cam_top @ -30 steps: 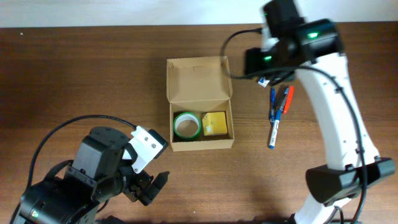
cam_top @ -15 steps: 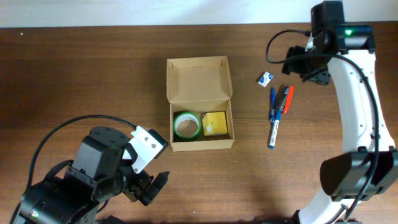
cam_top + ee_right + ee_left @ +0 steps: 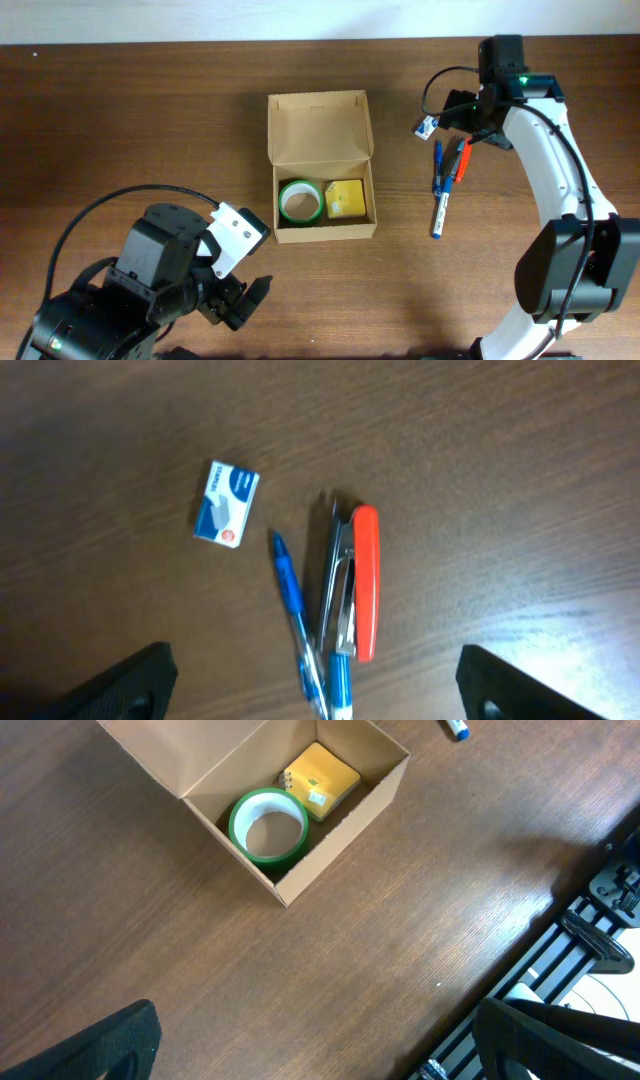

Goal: Pack container
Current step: 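Lower the right gripper onto the red stapler and grasp it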

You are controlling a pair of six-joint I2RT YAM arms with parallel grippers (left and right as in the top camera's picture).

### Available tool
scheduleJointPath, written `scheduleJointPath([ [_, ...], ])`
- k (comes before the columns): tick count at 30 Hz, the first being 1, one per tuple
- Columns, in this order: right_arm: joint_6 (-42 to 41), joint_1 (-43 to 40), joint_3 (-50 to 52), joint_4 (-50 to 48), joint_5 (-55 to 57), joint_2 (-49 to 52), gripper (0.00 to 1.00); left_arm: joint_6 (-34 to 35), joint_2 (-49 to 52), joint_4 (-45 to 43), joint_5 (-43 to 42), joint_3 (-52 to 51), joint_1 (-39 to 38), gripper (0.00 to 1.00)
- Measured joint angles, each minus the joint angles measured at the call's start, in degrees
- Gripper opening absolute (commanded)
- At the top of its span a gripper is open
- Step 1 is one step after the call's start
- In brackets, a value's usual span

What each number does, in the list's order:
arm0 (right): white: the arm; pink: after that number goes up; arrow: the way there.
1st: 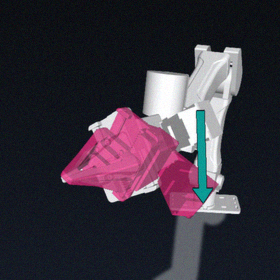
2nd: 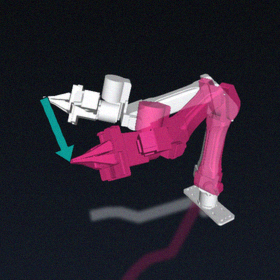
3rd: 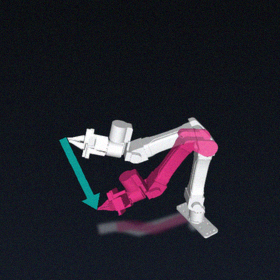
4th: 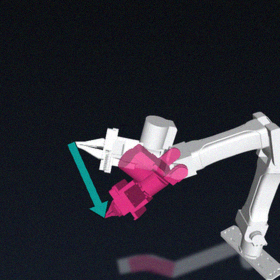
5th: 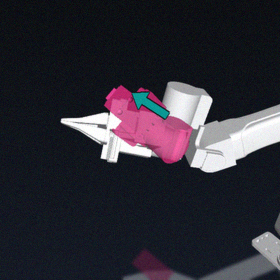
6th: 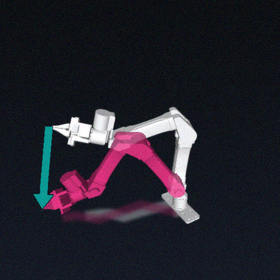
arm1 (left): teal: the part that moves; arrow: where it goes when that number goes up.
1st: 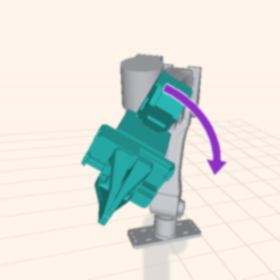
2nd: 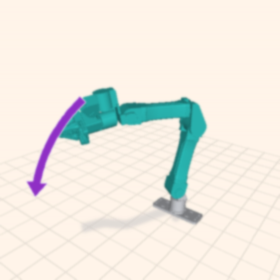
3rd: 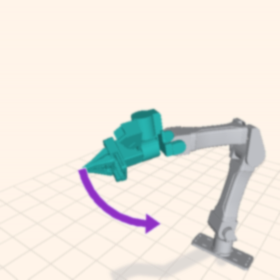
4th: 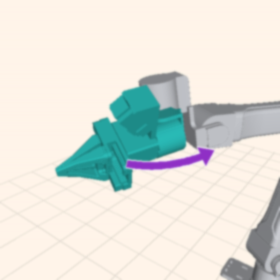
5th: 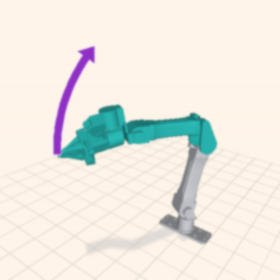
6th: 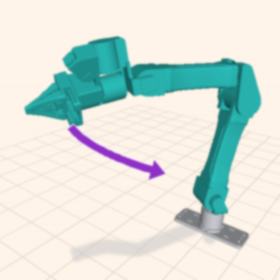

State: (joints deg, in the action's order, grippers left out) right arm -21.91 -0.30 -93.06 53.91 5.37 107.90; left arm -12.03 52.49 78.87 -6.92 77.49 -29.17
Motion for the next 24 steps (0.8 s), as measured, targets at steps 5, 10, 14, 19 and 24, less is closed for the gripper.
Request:
scheduleJointPath([
  [5, -0.2, -1.1, 3.6, -4.2, 0.1, 0.1, 0.99, 0.0, 0.0, 0.0, 0.0, 0.0, 0.0, 1.00],
  [10, -0.1, -1.4, 4.2, -6.2, 0.2, 1.2, 0.99, 0.0, 0.0, 0.0, 0.0, 0.0, 0.0, 1.00],
  [14, -0.1, -1.4, 4.2, -7.5, 0.2, 3.7, 0.99, 0.0, 0.0, 0.0, 0.0, 0.0, 0.0, 1.00],
  [19, -0.2, -1.4, 4.2, -7.7, 0.2, 6.8, 1.00, 0.0, 0.0, 0.0, 0.0, 0.0, 0.0, 1.00],
  [24, -0.1, -1.7, 4.2, -8.1, 0.2, 8.9, 0.99, 0.0, 0.0, 0.0, 0.0, 0.0, 0.0, 1.00],
])
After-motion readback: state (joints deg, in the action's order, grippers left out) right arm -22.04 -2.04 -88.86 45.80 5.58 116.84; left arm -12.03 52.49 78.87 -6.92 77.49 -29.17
